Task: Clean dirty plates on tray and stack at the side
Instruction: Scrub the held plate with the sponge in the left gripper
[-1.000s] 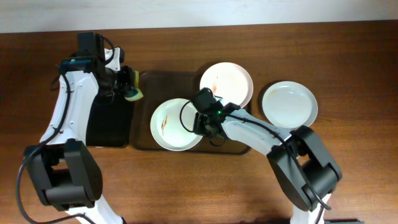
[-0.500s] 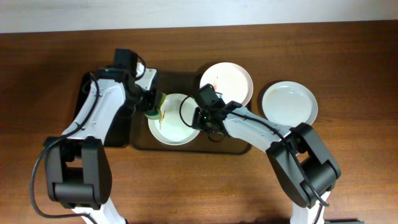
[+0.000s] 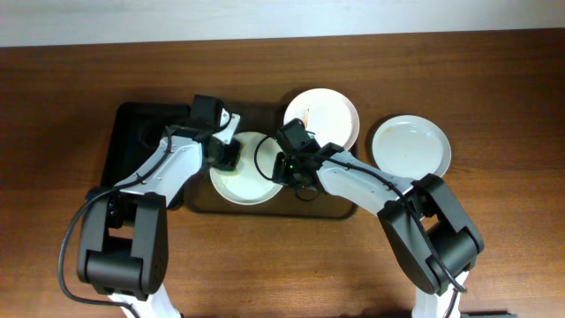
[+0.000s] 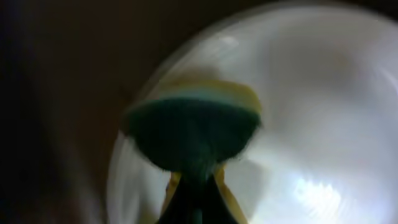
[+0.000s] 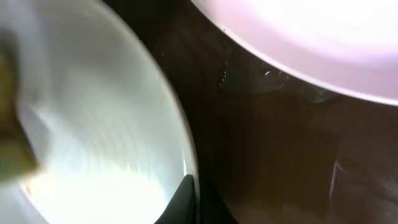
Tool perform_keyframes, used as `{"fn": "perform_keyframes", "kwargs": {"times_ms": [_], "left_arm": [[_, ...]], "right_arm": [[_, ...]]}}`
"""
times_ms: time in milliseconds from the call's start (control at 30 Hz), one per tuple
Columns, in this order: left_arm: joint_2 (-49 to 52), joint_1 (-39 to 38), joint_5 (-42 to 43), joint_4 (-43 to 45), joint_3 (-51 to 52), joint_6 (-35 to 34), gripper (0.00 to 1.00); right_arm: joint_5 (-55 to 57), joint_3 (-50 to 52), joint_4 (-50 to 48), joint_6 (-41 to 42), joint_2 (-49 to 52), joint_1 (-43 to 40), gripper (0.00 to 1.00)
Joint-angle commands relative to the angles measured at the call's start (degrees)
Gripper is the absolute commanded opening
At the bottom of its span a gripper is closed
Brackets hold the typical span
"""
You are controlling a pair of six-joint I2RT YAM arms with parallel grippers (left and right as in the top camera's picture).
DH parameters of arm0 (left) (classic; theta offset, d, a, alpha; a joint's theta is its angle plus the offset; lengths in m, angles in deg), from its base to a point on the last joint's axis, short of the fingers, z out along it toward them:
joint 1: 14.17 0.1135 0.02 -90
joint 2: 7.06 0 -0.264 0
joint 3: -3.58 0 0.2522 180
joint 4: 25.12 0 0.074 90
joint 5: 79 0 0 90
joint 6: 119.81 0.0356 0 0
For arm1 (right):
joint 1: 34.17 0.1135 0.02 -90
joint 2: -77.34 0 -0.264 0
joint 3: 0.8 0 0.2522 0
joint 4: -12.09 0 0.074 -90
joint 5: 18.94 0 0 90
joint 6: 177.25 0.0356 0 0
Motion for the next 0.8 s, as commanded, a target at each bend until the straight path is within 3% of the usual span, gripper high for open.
{"fn": "perform_keyframes", "kwargs": {"times_ms": [0, 100, 267, 367, 400, 500, 600, 700, 767], "left_arm": [[1.4, 0.2, -12.1, 6.4, 0.0, -1.9, 0.01], [3.1, 0.1, -9.1, 4.0, 0.0, -2.2, 0.01], [3.8, -0.5, 13.2, -15.5, 0.0, 3.3, 0.01], [3.8, -0.5, 23.7, -12.5, 0.0, 2.4, 0.01], [3.8, -0.5, 24.1, -8.8, 0.0, -1.3, 0.01], [3.8, -0.5, 17.9, 2.2, 0.0, -11.1, 0.01], [3.8, -0.5, 2.7, 8.1, 0.0, -15.2, 0.01], [3.8, 0.1, -10.6, 6.2, 0.0, -15.2, 0.01], [3.8, 0.1, -14.5, 1.0, 0.0, -15.2, 0.01]], "right_arm": [[0.1, -0.4, 0.5, -0.8, 1.5, -0.2, 0.04], [0.1, -0.4, 0.5, -0.8, 1.5, -0.2, 0.04], [0.1, -0.4, 0.4, -0.8, 1.5, -0.2, 0.04], [0.0, -0.4, 0.4, -0.8, 1.5, -0.2, 0.04], [0.1, -0.4, 0.4, -0.8, 1.5, -0.2, 0.04], [0.1, -0.4, 0.5, -0.8, 1.5, -0.2, 0.04], [0.1, -0.4, 0.6, -1.0, 1.5, -0.2, 0.04], [0.1, -0.4, 0.6, -1.0, 1.5, -0.2, 0.04], [0.1, -0.4, 0.6, -1.0, 1.5, -0.2, 0.04]]}}
